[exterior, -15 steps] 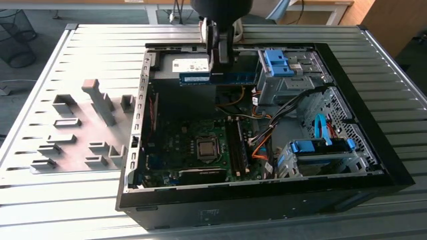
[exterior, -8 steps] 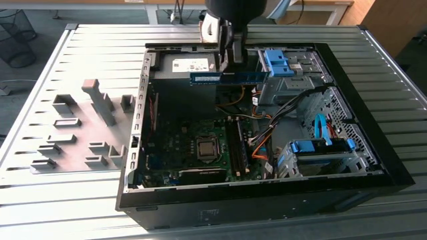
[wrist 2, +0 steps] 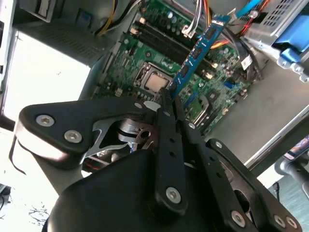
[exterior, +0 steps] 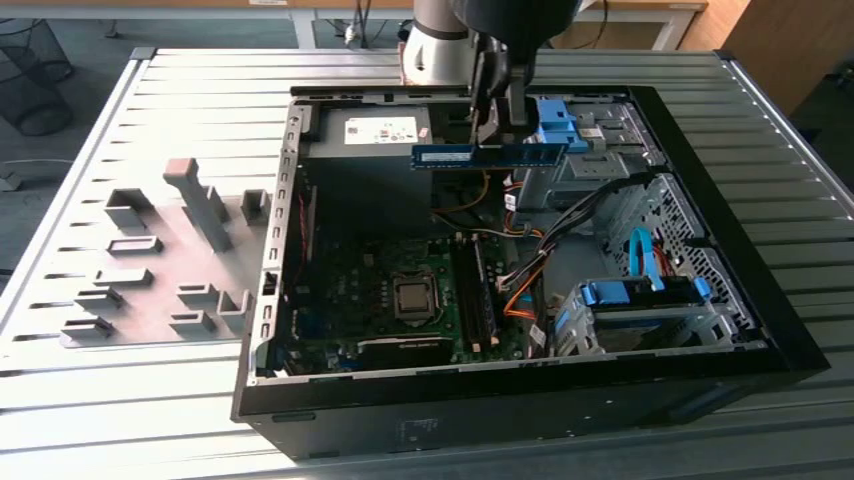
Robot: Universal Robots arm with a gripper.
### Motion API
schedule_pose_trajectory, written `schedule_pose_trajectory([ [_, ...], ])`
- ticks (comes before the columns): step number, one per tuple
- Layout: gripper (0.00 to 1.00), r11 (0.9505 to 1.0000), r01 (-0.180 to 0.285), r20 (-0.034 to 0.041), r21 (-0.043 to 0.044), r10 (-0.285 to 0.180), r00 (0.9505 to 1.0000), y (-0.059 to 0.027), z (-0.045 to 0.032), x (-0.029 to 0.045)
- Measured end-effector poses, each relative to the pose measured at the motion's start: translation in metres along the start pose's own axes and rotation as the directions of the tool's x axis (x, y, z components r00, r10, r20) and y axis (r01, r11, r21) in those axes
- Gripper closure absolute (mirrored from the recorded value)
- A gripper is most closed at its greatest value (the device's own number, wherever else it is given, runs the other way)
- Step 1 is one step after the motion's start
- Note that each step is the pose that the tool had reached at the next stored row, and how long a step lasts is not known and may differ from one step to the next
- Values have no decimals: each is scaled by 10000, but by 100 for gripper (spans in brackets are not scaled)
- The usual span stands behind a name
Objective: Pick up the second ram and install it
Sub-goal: 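Pick up the second ram and move it above second insertion slot, then insert the second ram into the second slot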
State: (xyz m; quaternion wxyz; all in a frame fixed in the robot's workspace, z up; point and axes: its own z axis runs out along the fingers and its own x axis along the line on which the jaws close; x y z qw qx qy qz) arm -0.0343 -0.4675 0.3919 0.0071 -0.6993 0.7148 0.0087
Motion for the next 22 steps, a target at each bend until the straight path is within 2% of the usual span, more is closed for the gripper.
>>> schedule_pose_trajectory([
  [17,86,10000,-9,-5,1,9,10000,-21,0,-1],
  [22,86,9995,-301,-18,9,301,9995,-21,5,-1],
])
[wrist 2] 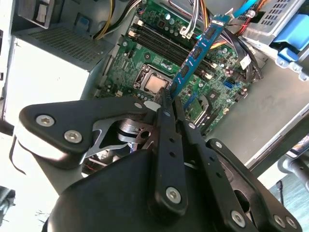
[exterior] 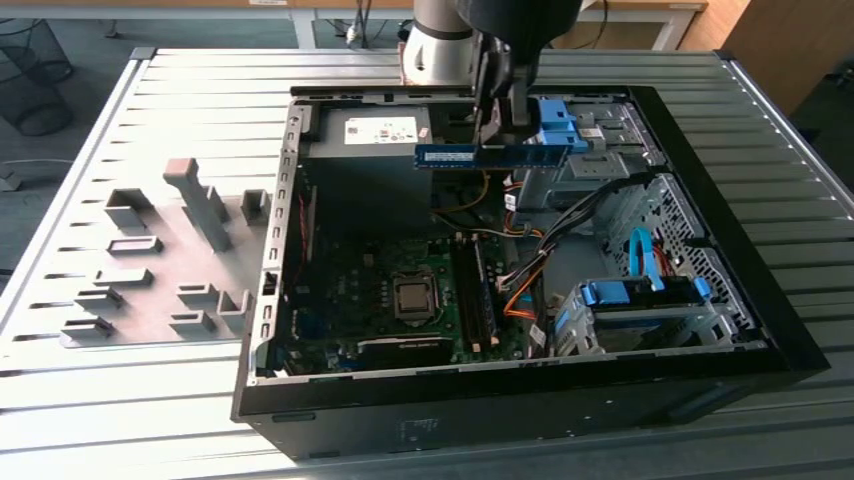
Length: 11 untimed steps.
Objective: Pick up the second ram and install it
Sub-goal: 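Insert the second ram into the second slot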
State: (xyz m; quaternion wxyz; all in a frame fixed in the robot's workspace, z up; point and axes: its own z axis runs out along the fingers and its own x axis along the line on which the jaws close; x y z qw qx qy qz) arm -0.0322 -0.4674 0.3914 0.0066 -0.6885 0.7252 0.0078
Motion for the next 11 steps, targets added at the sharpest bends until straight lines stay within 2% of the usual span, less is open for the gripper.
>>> schedule_pose_trajectory([
  [7,86,9963,-858,-18,17,858,9963,0,18,1],
  [11,86,9956,-935,-16,19,935,9956,3,20,1],
])
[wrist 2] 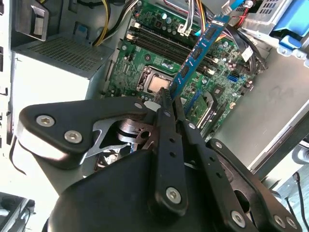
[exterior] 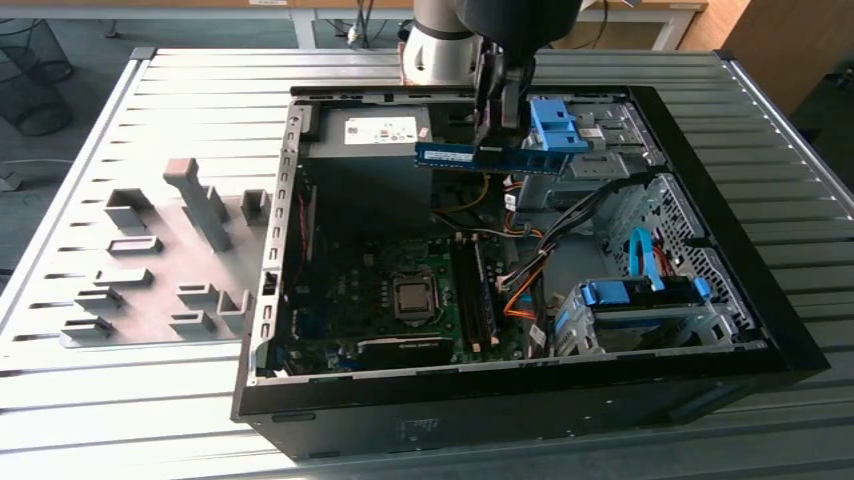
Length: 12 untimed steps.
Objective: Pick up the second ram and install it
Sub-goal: 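Insert the second ram into the second slot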
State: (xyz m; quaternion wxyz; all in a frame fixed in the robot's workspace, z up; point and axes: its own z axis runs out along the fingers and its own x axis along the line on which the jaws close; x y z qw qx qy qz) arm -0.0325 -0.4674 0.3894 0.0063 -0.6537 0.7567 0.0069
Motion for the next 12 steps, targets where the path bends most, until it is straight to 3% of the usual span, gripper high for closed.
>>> schedule_pose_trajectory([
  [12,86,10000,-16,1,1,16,10000,0,0,0],
])
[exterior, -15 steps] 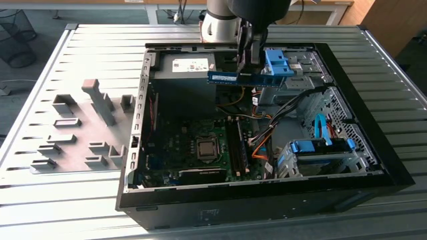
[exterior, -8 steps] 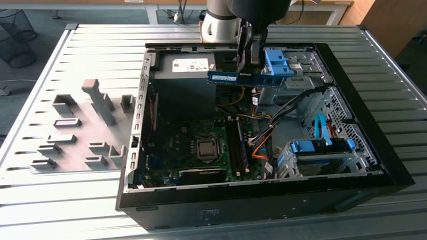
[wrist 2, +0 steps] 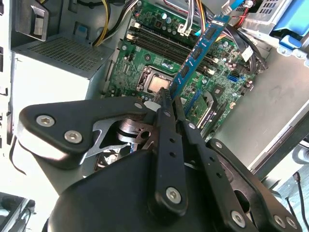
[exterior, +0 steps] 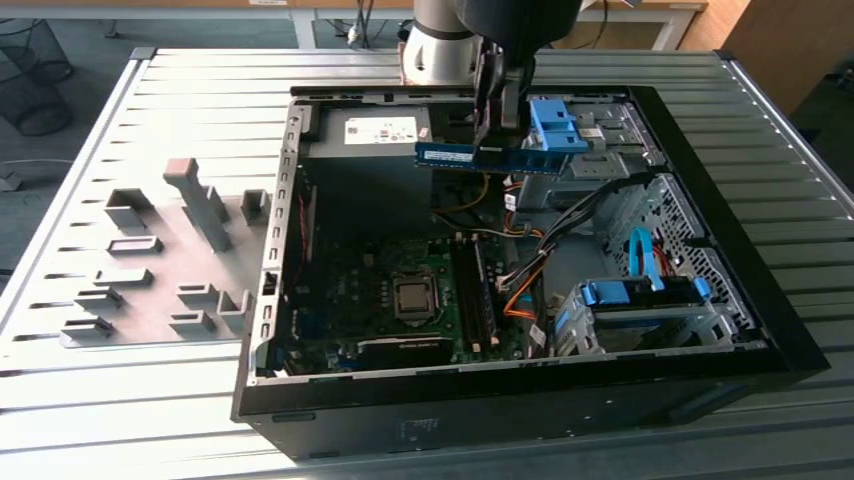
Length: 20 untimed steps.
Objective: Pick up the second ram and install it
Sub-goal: 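Insert the second ram into the second slot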
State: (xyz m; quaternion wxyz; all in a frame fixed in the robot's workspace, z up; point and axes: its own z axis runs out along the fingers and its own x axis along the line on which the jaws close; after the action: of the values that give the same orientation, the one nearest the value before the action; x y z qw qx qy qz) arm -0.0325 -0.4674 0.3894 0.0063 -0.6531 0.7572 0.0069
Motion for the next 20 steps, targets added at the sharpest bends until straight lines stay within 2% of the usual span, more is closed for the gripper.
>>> schedule_pose_trajectory([
  [5,86,9994,-332,1,6,332,9994,0,2,0],
  [7,86,9977,-683,2,13,683,9977,0,6,0],
  [10,86,9925,-1226,4,22,1226,9925,0,13,0],
  [12,86,9874,-1582,5,29,1582,9874,0,20,0],
  [15,86,9772,-2121,6,40,2121,9772,0,29,1],
  [20,86,9556,-2946,-6,62,2946,9556,0,39,1],
])
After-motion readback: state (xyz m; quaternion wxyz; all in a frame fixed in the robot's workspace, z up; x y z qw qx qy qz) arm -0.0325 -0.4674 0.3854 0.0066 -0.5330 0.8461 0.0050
